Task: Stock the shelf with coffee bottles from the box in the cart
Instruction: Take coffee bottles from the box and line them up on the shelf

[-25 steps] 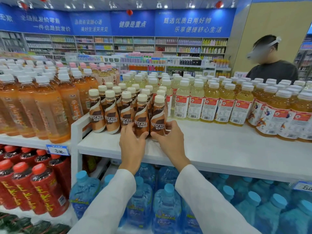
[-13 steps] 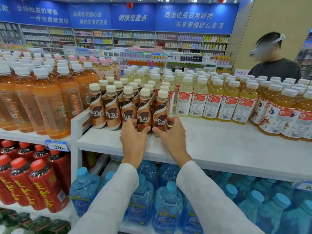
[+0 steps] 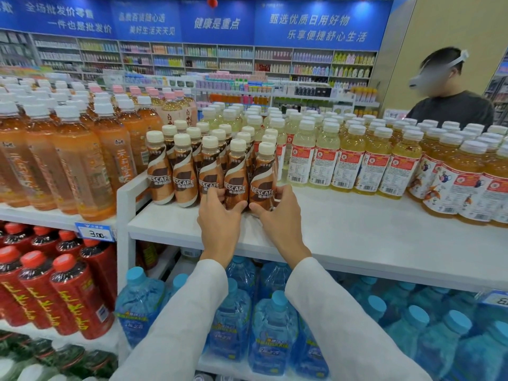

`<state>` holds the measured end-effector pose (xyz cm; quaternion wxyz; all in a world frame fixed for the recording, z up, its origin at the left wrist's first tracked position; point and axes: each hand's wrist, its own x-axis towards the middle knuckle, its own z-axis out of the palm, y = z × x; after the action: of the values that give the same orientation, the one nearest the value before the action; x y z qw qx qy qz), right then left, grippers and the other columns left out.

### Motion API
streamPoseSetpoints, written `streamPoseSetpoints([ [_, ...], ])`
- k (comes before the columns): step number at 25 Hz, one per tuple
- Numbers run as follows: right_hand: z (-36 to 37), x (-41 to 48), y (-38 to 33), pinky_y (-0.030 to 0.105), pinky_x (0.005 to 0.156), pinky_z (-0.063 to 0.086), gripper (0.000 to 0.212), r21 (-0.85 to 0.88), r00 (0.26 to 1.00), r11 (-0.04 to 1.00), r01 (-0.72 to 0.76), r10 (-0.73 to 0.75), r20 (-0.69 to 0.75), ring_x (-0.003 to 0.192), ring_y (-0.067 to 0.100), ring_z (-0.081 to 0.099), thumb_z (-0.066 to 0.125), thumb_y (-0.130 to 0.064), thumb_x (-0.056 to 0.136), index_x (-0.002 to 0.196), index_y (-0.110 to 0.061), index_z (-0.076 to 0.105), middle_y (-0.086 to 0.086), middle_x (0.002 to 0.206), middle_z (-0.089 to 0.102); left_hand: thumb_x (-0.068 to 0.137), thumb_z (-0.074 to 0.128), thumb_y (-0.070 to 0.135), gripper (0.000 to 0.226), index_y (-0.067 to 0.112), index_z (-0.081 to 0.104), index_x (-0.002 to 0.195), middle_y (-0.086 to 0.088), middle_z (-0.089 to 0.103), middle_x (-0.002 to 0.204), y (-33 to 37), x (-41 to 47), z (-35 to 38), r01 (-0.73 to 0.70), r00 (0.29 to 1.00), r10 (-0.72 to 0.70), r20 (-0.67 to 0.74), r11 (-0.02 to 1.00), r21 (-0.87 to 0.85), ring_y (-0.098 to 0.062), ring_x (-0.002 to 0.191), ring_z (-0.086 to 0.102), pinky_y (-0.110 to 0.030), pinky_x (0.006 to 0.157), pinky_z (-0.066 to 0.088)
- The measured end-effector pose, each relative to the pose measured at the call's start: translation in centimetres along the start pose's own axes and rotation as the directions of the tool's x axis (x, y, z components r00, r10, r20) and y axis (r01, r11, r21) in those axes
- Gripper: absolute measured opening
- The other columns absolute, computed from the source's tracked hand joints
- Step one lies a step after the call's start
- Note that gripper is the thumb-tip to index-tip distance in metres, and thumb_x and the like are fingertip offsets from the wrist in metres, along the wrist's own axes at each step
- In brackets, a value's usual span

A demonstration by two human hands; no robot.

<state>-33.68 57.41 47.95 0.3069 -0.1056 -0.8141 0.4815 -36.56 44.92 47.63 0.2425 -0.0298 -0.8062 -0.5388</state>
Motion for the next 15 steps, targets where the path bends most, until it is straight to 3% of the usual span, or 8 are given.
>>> streamPoseSetpoints([
  [4, -0.2, -0.2, -0.4, 0.032, 0.097, 0.051, 0.059, 0.006, 1.000, 1.000, -0.019, 0.019, 0.016, 0.113, 0.016, 0.057, 0.084, -0.036, 0.080, 0.125, -0.022, 0.048, 0.000, 0.125, 0.056, 0.080, 0.083, 0.037, 0.046, 0.024, 0.055, 0.114, 0.003, 0.061, 0.113, 0.0, -0.4, 0.0, -0.022, 1.000, 0.022, -0.006, 1.000, 0.008, -0.017, 0.102, 0.060, -0.047, 0.095, 0.053],
  [9, -1.7, -1.8, -1.1, 0.031, 0.101, 0.045, 0.080, 0.009, 0.994, 0.998, -0.062, 0.061, 0.093, 0.122, 0.015, 0.050, 0.082, -0.033, 0.083, 0.146, -0.014, 0.038, 0.004, 0.136, 0.048, 0.081, 0.081, 0.038, 0.049, 0.019, 0.055, 0.118, 0.006, 0.059, 0.110, 0.2, -1.3, -0.9, -0.010, 0.999, 0.009, 0.035, 1.000, 0.018, -0.018, 0.102, 0.059, -0.044, 0.096, 0.052],
  [12, -3.0, -4.4, -1.0, 0.038, 0.108, 0.045, 0.070, -0.025, 0.993, 0.999, -0.037, 0.040, 0.112, 0.125, 0.019, 0.052, 0.076, -0.028, 0.089, 0.147, -0.016, 0.040, 0.003, 0.140, 0.050, 0.083, 0.078, 0.038, 0.046, 0.019, 0.059, 0.120, 0.004, 0.063, 0.112, 0.0, -3.1, -2.6, 0.024, 0.998, -0.023, 0.057, 1.000, -0.011, -0.017, 0.103, 0.061, -0.040, 0.095, 0.052],
  [15, -4.5, -8.0, -1.2, 0.030, 0.106, 0.044, 0.051, 0.024, 0.989, 1.000, 0.002, -0.005, 0.146, 0.119, 0.009, 0.053, 0.071, -0.029, 0.093, 0.139, -0.021, 0.050, -0.008, 0.133, 0.056, 0.089, 0.073, 0.037, 0.040, 0.019, 0.062, 0.122, 0.006, 0.065, 0.116, -0.5, -6.3, -5.2, 0.032, 0.998, -0.029, 0.053, 0.998, -0.058, -0.013, 0.109, 0.061, -0.031, 0.096, 0.050],
])
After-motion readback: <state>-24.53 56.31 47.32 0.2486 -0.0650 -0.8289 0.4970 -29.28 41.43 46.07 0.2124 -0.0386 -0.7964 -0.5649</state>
